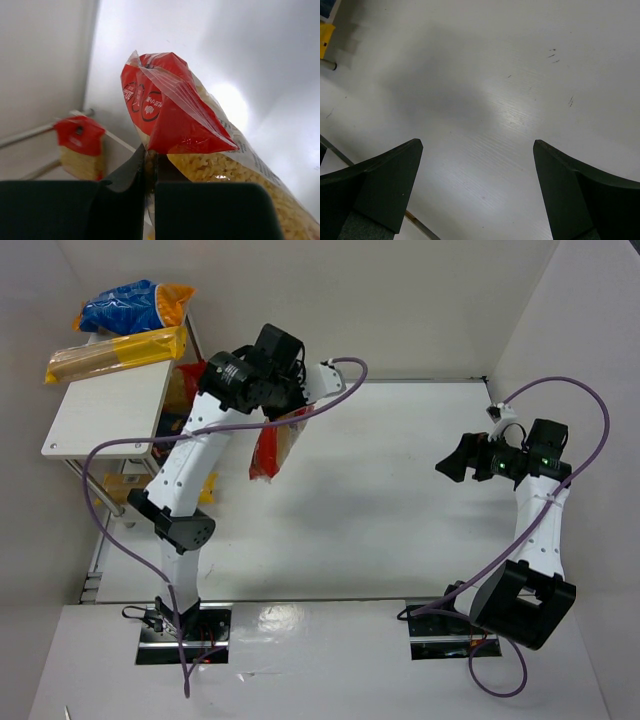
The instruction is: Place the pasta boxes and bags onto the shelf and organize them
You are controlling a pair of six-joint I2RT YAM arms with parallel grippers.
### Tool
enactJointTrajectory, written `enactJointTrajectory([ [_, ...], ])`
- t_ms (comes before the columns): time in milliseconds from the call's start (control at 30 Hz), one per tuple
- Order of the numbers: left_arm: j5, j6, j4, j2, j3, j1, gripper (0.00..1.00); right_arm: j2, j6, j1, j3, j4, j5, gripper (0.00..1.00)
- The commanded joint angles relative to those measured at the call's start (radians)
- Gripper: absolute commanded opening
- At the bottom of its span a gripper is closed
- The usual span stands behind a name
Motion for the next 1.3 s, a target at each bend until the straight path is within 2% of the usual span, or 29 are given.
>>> enactJointTrajectory([
  [0, 0.002, -0.075, 0.050, -0.157, -0.008, 0.001, 0.00, -0.033, -0.006, -0.007, -0.008, 0.034, -0.031, 1.00],
  [200, -0.035, -0.149, 0.050, -0.297, -0.080, -0.010, 0.00, -0.043, -0.006, -0.007, -0.026, 0.034, -0.041, 1.00],
  [467, -0.151, -0.226, 0.050, -0.426, -0.057, -0.010, 0.00, -0.043, 0.004, -0.007, -0.045, 0.043, -0.050, 1.00],
  [933, -0.389, -0.266, 0.050, -0.395, 0.176, 0.027, 0.00, -0.115, 0.022, -0.007, -0.077, 0.052, -0.050, 1.00],
  [1267, -0.617, -0.379, 0.063, -0.438, 0.139, 0.027, 0.00, -0.144, 0.031, -0.007, -0.077, 0.061, -0.041, 1.00],
])
